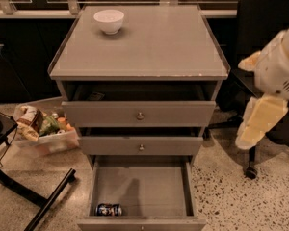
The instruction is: Pick pepsi can from bottom drawer and place on counter
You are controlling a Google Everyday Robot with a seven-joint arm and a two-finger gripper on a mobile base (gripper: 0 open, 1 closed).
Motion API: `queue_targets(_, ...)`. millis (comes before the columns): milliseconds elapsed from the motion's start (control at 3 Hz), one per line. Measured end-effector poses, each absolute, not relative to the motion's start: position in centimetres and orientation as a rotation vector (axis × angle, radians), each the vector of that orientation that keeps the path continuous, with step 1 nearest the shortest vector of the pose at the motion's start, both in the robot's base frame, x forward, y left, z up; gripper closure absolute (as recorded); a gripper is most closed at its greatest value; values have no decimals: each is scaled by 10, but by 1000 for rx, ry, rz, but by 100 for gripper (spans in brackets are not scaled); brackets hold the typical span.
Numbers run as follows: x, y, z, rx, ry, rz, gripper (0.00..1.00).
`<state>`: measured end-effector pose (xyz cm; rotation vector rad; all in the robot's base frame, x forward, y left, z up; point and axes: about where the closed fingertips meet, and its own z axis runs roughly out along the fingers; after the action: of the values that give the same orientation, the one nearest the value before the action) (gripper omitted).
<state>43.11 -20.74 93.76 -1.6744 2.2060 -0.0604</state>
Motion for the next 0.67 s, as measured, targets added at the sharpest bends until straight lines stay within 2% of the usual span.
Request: queue_targets(667,430,-187,775,-1515,2367,16,0)
